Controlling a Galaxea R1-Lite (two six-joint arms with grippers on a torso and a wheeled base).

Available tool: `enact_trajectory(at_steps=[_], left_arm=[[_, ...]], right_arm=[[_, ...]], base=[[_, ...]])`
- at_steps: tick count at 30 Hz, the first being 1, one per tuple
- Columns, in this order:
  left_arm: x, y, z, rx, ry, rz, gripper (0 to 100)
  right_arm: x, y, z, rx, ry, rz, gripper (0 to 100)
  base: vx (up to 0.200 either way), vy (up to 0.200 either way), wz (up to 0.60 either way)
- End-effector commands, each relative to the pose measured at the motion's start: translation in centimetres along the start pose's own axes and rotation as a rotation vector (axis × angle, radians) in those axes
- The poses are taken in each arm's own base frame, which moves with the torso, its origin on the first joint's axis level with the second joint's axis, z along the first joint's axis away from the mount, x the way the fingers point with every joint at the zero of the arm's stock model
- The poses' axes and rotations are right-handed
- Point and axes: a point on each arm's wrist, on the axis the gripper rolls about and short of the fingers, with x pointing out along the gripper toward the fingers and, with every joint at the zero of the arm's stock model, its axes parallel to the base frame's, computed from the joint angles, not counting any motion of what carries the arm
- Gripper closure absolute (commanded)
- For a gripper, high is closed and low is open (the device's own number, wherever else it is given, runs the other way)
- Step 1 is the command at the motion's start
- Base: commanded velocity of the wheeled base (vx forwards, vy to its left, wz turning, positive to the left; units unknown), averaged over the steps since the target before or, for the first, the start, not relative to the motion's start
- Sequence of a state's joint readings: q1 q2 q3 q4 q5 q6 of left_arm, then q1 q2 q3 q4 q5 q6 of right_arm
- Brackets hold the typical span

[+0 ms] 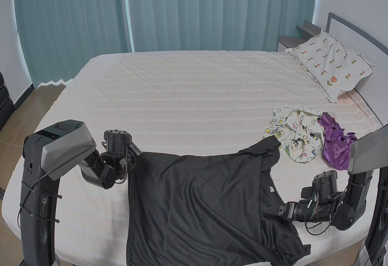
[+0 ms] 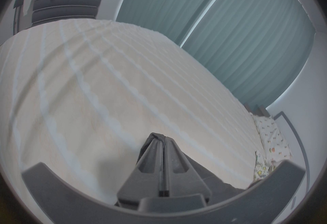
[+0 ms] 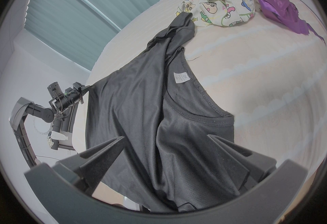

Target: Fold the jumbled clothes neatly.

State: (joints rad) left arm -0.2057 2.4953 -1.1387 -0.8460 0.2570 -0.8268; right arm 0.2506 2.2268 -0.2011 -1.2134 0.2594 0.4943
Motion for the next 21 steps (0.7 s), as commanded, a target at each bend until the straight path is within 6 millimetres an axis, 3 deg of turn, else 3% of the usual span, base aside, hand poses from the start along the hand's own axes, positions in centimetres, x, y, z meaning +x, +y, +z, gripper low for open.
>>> enact_trajectory(at_steps=[1,8,19,20,21], left_arm=[[0.2,0.6,0.9,-0.014,-0.026,0.010,100],[1.8,1.3,1.7,-0.032,-0.063,0.016,100],[2.5,1.7,3.8,-0.072,-0.120,0.011,100],[2.6,1.7,4.3,-0.086,-0.130,0.008,0],[2.6,1.7,4.6,-0.095,-0.138,0.008,0]], right_arm=[[-0.3,0.2,0.3,-0.001,-0.017,0.008,0],[-0.3,0.4,1.0,0.031,-0.058,0.028,0],[0.0,0.6,2.3,0.088,-0.143,0.065,0],[0.0,0.6,2.6,0.098,-0.155,0.062,0],[0.0,0.5,2.7,0.102,-0.161,0.060,0]], base=[[0.000,0.000,0.00],[0.000,0.000,0.00],[0.000,0.000,0.00],[0.000,0.000,0.00],[0.000,0.000,0.00]])
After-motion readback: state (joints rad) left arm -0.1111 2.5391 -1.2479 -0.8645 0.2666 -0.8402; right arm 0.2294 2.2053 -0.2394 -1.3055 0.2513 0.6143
